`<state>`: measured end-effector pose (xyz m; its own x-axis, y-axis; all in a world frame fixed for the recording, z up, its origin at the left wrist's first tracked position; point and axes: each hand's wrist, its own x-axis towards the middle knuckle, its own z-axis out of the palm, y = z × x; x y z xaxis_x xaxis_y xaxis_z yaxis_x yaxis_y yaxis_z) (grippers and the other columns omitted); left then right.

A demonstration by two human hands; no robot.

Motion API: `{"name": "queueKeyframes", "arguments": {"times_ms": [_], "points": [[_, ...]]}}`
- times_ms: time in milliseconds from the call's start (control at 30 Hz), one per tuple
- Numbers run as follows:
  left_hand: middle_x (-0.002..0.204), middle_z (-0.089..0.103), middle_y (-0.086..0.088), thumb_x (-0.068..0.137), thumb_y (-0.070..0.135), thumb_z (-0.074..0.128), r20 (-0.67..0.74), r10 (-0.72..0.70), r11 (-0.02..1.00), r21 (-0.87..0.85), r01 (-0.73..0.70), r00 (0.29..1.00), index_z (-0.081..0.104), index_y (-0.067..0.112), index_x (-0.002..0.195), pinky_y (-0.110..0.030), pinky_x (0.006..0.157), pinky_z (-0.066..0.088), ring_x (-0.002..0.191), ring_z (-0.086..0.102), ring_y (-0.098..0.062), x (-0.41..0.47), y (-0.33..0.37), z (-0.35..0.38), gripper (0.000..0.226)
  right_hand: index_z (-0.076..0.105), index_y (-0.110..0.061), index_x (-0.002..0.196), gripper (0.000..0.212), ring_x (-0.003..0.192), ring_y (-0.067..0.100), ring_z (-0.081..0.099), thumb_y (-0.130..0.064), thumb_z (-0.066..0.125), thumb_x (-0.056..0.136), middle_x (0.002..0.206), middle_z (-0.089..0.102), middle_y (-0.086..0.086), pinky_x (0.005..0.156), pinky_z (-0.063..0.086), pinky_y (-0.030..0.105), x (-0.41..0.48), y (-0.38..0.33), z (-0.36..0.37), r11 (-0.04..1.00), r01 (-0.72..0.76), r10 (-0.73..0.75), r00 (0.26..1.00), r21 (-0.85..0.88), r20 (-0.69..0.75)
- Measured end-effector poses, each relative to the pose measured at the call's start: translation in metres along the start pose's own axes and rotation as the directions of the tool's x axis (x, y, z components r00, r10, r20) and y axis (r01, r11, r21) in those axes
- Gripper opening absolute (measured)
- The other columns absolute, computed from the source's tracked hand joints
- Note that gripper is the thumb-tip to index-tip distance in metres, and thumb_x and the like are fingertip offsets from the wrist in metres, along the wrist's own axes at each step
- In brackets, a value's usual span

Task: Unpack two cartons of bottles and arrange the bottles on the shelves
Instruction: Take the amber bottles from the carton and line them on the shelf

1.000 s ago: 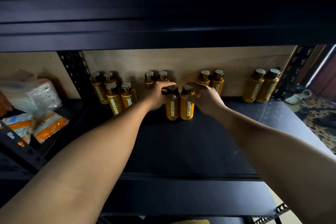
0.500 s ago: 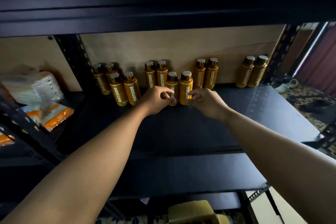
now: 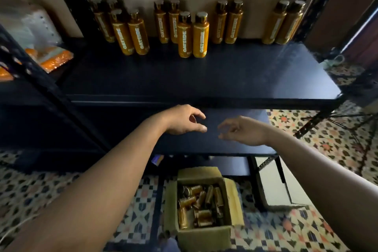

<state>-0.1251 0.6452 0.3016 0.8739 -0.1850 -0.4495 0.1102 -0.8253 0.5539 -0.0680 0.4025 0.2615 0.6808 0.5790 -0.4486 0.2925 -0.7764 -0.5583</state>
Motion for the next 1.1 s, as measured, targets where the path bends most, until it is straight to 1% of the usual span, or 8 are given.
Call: {"name": "queueKeyframes", "arguments": {"times_ms": [167, 300, 467, 567, 633, 800, 933, 1100], "points": [[0.134, 0.060, 0.003, 0.092, 0.052, 0.066, 0.101, -0.127, 0.992, 0.005, 0.128, 0.987, 0.053, 0.027, 0.143, -0.022, 0.082, 0.046, 0.100, 0.060, -0.011, 0.000, 0.003, 0.118, 0.059, 0.063, -0.034, 0.128, 0.044, 0.097, 0.011, 0.059, -0.054, 0.069, 0.089, 0.101, 0.066, -0.015, 0.084, 0.043, 0.027, -0.027, 0.077, 0.059, 0.998, -0.011, 0.020, 0.984, -0.054, 0.175], [0.133, 0.062, -0.003, 0.092, 0.048, 0.068, 0.210, -0.190, 0.976, -0.065, 0.207, 0.959, 0.054, 0.023, 0.143, -0.024, 0.088, 0.045, 0.111, 0.060, -0.018, -0.002, -0.004, 0.212, 0.058, 0.063, -0.030, 0.125, 0.040, 0.102, 0.020, 0.062, -0.053, 0.067, 0.092, 0.112, 0.069, 0.001, 0.090, 0.048, 0.034, -0.036, 0.116, 0.109, 0.998, -0.041, 0.053, 0.965, -0.055, 0.257], [0.121, 0.063, 0.000, 0.092, 0.048, 0.067, 0.334, -0.281, 0.920, -0.173, 0.352, 0.900, 0.049, 0.023, 0.147, -0.028, 0.077, 0.046, 0.095, 0.059, -0.015, -0.003, -0.049, 0.301, 0.063, 0.062, -0.029, 0.133, 0.043, 0.103, 0.021, 0.065, -0.047, 0.067, 0.095, 0.118, 0.071, 0.005, 0.086, 0.052, 0.033, -0.030, 0.150, 0.186, 0.995, -0.097, 0.099, 0.929, -0.022, 0.357], [0.132, 0.060, -0.001, 0.094, 0.046, 0.066, 0.350, -0.336, 0.881, -0.212, 0.424, 0.874, 0.047, 0.028, 0.147, -0.031, 0.092, 0.050, 0.109, 0.059, -0.015, 0.007, -0.097, 0.354, 0.059, 0.061, -0.030, 0.133, 0.040, 0.088, 0.015, 0.067, -0.047, 0.063, 0.096, 0.119, 0.071, 0.001, 0.063, 0.047, 0.020, -0.013, 0.181, 0.246, 0.988, -0.157, 0.144, 0.915, 0.004, 0.377], [0.131, 0.061, 0.001, 0.095, 0.045, 0.064, 0.357, -0.357, 0.860, -0.235, 0.452, 0.863, 0.048, 0.030, 0.145, -0.032, 0.093, 0.051, 0.107, 0.060, -0.013, 0.019, -0.132, 0.392, 0.055, 0.061, -0.031, 0.133, 0.041, 0.081, 0.007, 0.063, -0.047, 0.064, 0.096, 0.121, 0.071, -0.002, 0.062, 0.043, 0.015, 0.002, 0.205, 0.288, 0.984, -0.177, 0.154, 0.913, 0.026, 0.377], [0.128, 0.060, 0.005, 0.095, 0.042, 0.063, 0.294, -0.378, 0.838, -0.294, 0.459, 0.878, 0.046, 0.034, 0.144, -0.027, 0.082, 0.050, 0.100, 0.059, -0.006, 0.079, -0.230, 0.487, 0.052, 0.060, -0.038, 0.130, 0.032, 0.099, 0.004, 0.067, -0.042, 0.064, 0.098, 0.115, 0.073, -0.010, 0.087, 0.057, 0.030, 0.063, 0.281, 0.400, 0.955, -0.262, 0.214, 0.932, 0.137, 0.292], [0.131, 0.058, 0.007, 0.095, 0.044, 0.063, 0.206, -0.398, 0.828, -0.340, 0.447, 0.894, 0.045, 0.037, 0.145, -0.021, 0.073, 0.048, 0.097, 0.058, -0.002, 0.143, -0.301, 0.544, 0.054, 0.057, -0.037, 0.125, 0.028, 0.092, -0.002, 0.066, -0.039, 0.064, 0.098, 0.095, 0.070, -0.017, 0.082, 0.057, 0.026, 0.118, 0.335, 0.472, 0.903, -0.355, 0.311, 0.928, 0.242, 0.204], [0.134, 0.058, 0.006, 0.095, 0.040, 0.064, 0.073, -0.406, 0.829, -0.389, 0.401, 0.911, 0.044, 0.037, 0.145, -0.035, 0.090, 0.054, 0.110, 0.060, -0.012, 0.221, -0.361, 0.584, 0.054, 0.057, -0.031, 0.135, 0.036, 0.095, 0.001, 0.064, -0.037, 0.062, 0.099, 0.112, 0.069, -0.012, 0.072, 0.052, 0.021, 0.185, 0.386, 0.527, 0.867, -0.369, 0.352, 0.929, 0.334, 0.115]]}}
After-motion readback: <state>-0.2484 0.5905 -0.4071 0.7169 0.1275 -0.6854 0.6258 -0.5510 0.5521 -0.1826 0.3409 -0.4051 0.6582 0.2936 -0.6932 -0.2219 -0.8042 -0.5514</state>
